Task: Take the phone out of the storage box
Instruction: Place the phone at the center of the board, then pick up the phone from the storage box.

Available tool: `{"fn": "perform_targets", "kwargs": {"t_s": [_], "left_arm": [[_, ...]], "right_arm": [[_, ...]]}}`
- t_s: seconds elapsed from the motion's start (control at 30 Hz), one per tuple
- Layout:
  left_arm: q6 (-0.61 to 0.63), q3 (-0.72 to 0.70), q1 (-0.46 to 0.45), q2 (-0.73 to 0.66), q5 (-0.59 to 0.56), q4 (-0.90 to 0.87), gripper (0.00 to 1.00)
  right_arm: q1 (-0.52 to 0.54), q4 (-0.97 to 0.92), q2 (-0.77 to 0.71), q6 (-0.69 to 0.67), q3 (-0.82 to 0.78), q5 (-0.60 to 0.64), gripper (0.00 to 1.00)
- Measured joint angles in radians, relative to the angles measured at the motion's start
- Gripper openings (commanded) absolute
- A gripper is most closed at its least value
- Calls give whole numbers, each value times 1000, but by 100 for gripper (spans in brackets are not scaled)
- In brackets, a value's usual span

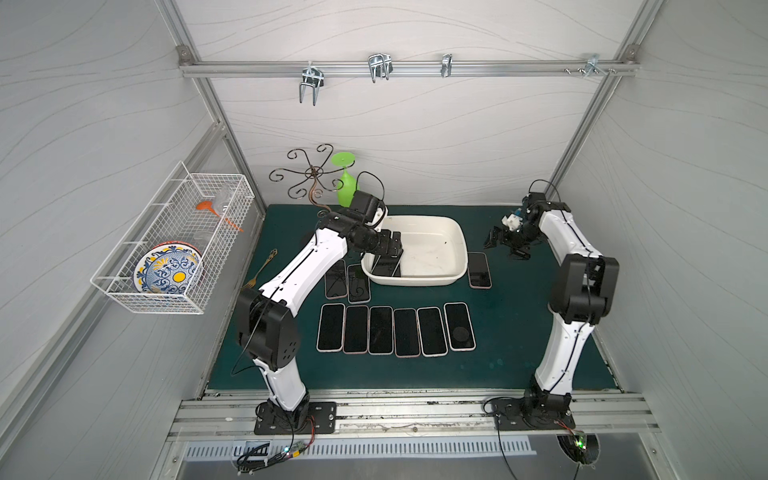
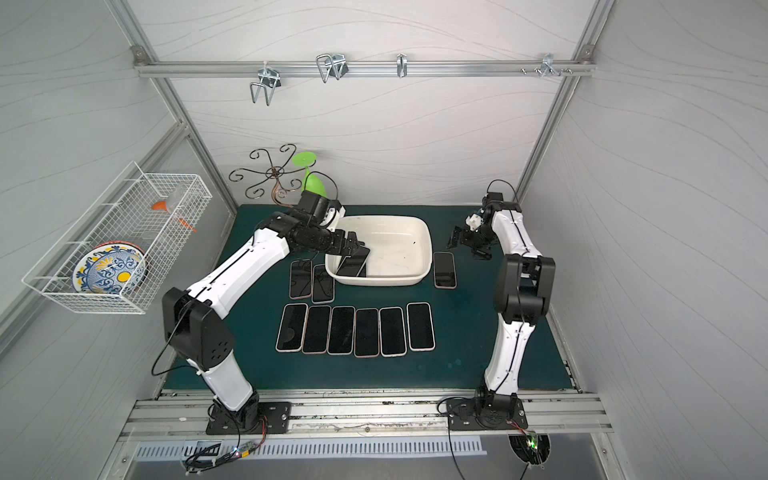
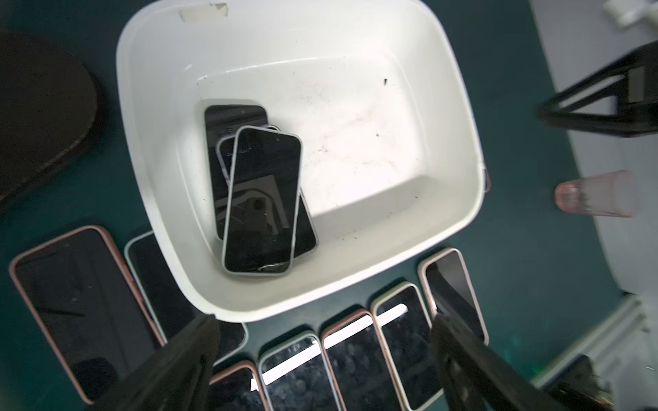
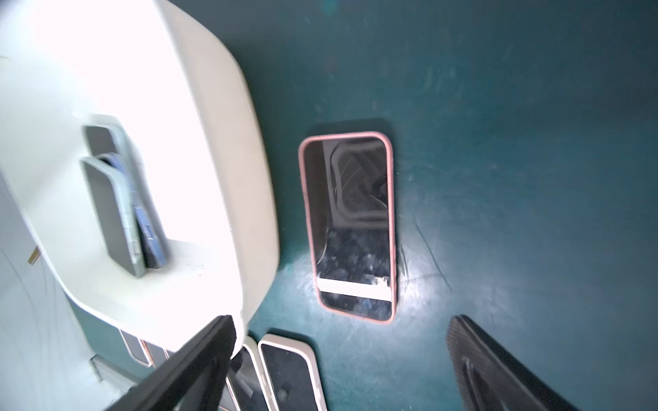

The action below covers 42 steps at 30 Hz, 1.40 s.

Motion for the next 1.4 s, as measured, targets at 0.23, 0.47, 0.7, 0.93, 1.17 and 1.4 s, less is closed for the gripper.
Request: {"fn": "perform_targets", "kwargs": {"t_s": [0.23,0.47,0.7,0.93,1.17,1.4], "left_arm": [[83,109,-28,208,-184,-55,98],[126,135,-48,307,-241,-64,99],[135,171,-56,362,-253,-68,99],[134,167,-56,415,-251,-68,98],[131,167,-56,422,-250,-66,98],[123,167,-58,458,-247,-63,97]], "right_arm": [[98,37,-200,33,-73,52,99],[122,37,-211,37,-84,71,99],[125,37,-216,36,-82,73,99],[135,38,-216,31,-82,74,99],[139,38,-216,22,-80,74,98],[140,38,-216,13,-80,73,99]]}}
